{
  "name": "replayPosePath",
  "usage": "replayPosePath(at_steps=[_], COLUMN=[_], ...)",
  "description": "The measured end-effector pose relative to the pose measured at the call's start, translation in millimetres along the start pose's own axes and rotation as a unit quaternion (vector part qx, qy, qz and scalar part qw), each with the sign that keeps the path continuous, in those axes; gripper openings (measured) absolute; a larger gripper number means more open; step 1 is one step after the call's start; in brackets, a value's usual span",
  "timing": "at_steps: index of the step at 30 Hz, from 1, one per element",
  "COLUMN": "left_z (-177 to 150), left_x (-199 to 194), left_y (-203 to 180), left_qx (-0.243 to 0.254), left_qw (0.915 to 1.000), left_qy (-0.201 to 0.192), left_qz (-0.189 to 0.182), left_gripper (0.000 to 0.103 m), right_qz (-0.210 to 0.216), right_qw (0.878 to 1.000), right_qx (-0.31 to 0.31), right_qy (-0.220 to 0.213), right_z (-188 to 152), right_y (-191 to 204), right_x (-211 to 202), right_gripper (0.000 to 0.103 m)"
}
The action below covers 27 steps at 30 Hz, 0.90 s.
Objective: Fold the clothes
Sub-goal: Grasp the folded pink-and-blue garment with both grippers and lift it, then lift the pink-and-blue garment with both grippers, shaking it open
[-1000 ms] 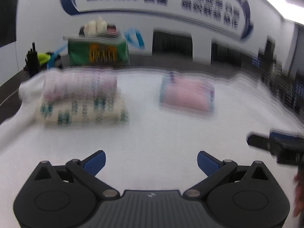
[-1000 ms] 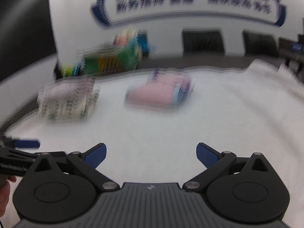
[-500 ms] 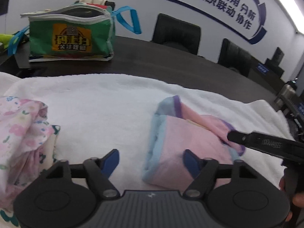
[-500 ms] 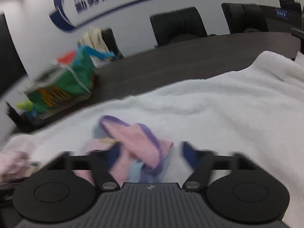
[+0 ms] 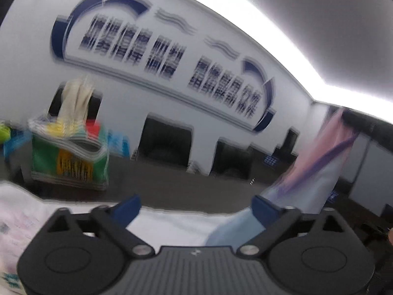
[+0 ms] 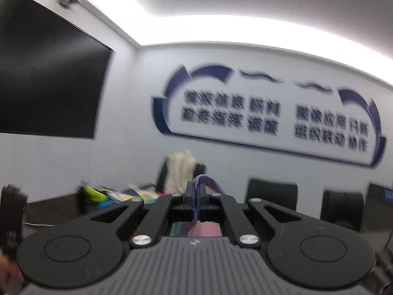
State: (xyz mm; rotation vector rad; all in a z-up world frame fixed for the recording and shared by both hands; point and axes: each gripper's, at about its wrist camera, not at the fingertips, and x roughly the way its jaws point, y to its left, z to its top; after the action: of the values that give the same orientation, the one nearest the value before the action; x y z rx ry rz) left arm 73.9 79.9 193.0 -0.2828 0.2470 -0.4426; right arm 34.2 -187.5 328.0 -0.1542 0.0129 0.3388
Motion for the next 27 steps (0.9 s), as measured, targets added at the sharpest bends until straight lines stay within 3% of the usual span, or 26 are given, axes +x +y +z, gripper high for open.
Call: replayPosePath(at_steps=[3, 5, 7, 11, 14, 17, 18, 20, 21, 22, 23, 24, 25, 26, 27], left_z=[-35.4, -68.2, -97.4, -129.2, -139.6, -146.6, -155.1, -175.4, -187.3, -197.2, -206.5, -211.8, -213.7, -212.9, -211.5], left_x=[-57.4, -85.1, -103.5, -96.3, -79.1, -68.2, -69.1, -72.9, -73.9, -68.5, -61.6, -52.2, -41.6, -34.2, -27.6], left_y=[0.2, 6.2, 7.9, -6.4, -22.6, -43.6, -52.8, -72.4, -77.9, -80.1, -81.8, -80.9, -77.8, -74.3, -70.9], left_qx=[0.027, 0.038, 0.065, 0.101, 0.158, 0.197, 0.235, 0.324, 0.366, 0.391, 0.413, 0.420, 0.414, 0.400, 0.384], left_qw=[0.9993, 0.9971, 0.9913, 0.9833, 0.9758, 0.9624, 0.9509, 0.9174, 0.9011, 0.8901, 0.8796, 0.8753, 0.8755, 0.8773, 0.8788], left_qy=[0.027, 0.056, 0.066, 0.106, 0.119, 0.142, 0.141, 0.133, 0.126, 0.138, 0.155, 0.175, 0.201, 0.225, 0.248], left_qz=[-0.004, -0.035, -0.093, -0.108, -0.094, -0.122, -0.143, -0.190, -0.196, -0.188, -0.178, -0.164, -0.147, -0.140, -0.136], left_gripper=[0.103, 0.103, 0.103, 0.102, 0.100, 0.091, 0.091, 0.092, 0.092, 0.091, 0.085, 0.079, 0.058, 0.026, 0.013], right_qz=[0.055, 0.077, 0.084, 0.073, 0.059, -0.009, -0.023, -0.037, -0.038, -0.038, -0.037, -0.033, -0.029, -0.022, -0.016], right_qw=[0.998, 0.992, 0.987, 0.972, 0.964, 0.956, 0.954, 0.952, 0.952, 0.954, 0.956, 0.958, 0.960, 0.959, 0.956], right_qx=[0.003, 0.012, 0.029, 0.109, 0.144, 0.154, 0.161, 0.182, 0.194, 0.200, 0.199, 0.194, 0.189, 0.184, 0.181], right_qy=[0.040, 0.098, 0.136, 0.193, 0.217, 0.249, 0.251, 0.242, 0.232, 0.219, 0.211, 0.208, 0.207, 0.214, 0.228], right_z=[-23.4, -62.7, -103.2, -173.3, -215.2, -250.4, -258.4, -269.2, -272.0, -271.2, -266.9, -266.8, -266.5, -265.5, -268.5], right_y=[20.9, 35.3, 44.0, 40.1, 39.0, 43.8, 40.8, 35.1, 32.4, 30.7, 31.2, 32.4, 33.5, 34.1, 36.4], right_x=[-57.6, -85.4, -112.5, -154.9, -177.8, -194.6, -200.2, -212.6, -219.1, -225.4, -230.2, -230.5, -230.6, -230.5, -232.0], right_gripper=[0.001, 0.001, 0.001, 0.001, 0.001, 0.001, 0.001, 0.001, 0.001, 0.001, 0.001, 0.001, 0.001, 0.001, 0.001])
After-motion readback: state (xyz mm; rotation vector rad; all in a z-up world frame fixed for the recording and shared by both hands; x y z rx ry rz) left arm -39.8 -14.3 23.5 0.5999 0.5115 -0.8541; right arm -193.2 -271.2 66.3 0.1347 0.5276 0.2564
